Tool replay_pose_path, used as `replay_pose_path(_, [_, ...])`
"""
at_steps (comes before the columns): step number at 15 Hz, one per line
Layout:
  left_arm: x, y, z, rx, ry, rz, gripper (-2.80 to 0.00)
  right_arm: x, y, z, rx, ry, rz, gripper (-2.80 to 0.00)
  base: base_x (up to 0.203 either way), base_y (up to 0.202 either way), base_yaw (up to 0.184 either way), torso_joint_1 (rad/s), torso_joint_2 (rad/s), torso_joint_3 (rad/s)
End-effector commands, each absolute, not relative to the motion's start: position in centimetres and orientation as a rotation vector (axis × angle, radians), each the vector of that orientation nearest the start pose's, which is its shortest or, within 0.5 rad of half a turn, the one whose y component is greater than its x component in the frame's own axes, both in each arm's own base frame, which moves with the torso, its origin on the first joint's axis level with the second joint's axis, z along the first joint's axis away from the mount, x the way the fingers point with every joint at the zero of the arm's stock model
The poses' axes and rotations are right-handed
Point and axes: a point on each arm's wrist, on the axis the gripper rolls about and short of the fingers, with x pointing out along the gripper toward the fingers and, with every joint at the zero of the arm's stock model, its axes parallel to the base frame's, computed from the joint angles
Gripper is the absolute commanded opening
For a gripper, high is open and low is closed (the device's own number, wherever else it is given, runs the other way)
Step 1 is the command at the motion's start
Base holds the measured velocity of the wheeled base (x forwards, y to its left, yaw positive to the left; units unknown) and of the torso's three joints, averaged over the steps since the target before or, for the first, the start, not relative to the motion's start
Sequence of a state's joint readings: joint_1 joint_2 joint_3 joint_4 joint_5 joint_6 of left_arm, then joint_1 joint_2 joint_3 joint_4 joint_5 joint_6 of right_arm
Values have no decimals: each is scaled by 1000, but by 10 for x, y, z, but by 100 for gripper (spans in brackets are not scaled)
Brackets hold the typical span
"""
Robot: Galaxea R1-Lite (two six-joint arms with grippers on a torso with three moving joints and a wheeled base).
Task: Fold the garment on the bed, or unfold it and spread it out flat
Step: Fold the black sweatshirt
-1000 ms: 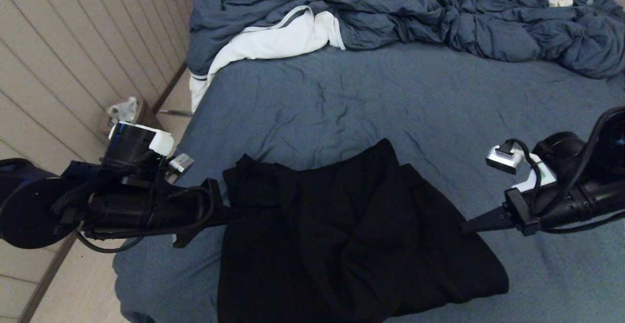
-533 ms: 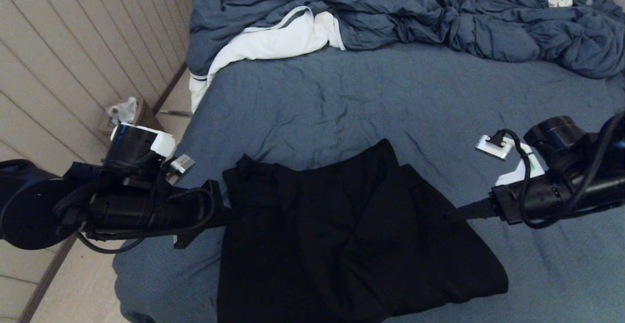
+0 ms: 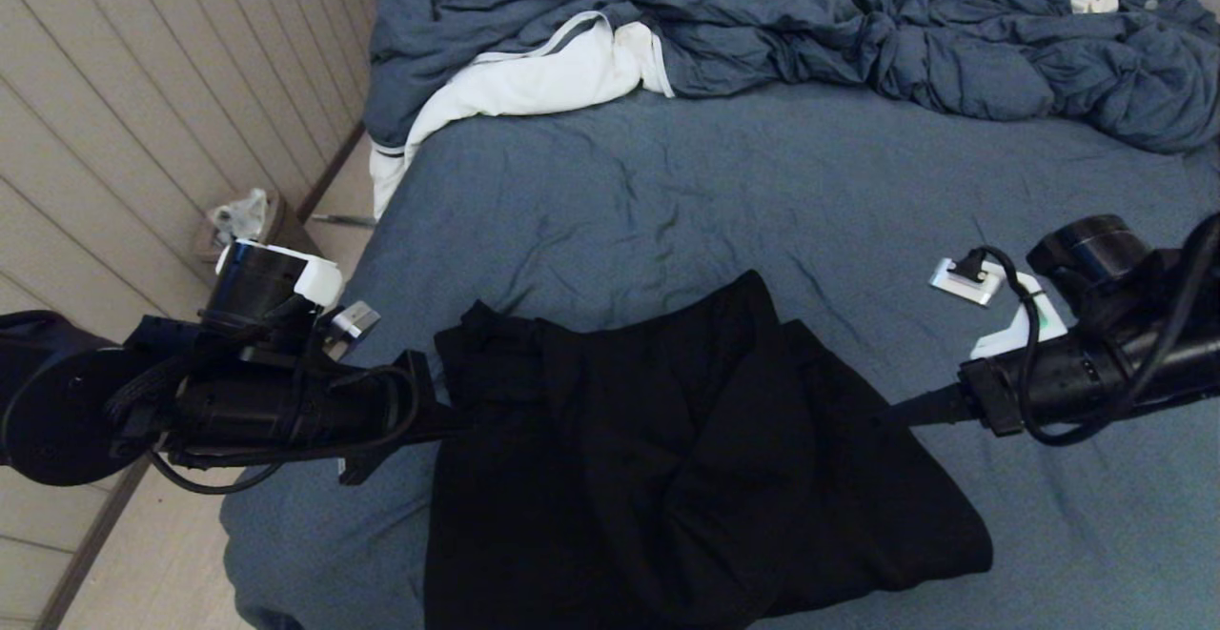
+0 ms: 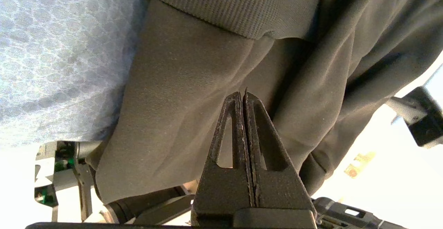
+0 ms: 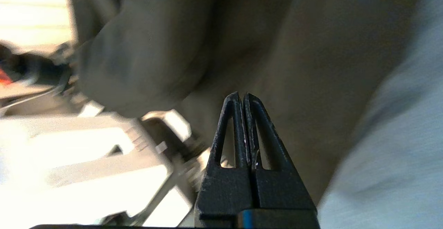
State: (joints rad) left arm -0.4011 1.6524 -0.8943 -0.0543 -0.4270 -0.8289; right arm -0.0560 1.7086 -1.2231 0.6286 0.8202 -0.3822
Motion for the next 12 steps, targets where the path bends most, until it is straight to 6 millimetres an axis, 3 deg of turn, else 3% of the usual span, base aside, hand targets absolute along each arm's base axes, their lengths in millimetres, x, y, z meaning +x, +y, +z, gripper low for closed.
replay_pose_path(1, [254,-118,169,-761,1009,-447,-280,269,8,202,134,836,863,-280,0,0,0,0,0,0])
replay_pose_path(2, [254,-118,169,-761,1010,-447,-280,270,10,205,157,841,852,-280,0,0,0,0,0,0])
replay_pose_path(3, [254,-118,169,-761,1010,-447,-280,271,14,205,155,844,860,0,0,0,0,0,0,0])
replay_pose_path(12, [253,-118,170,-761,1007,-447,-280,274,15,202,150,859,846,0,0,0,0,0,0,0])
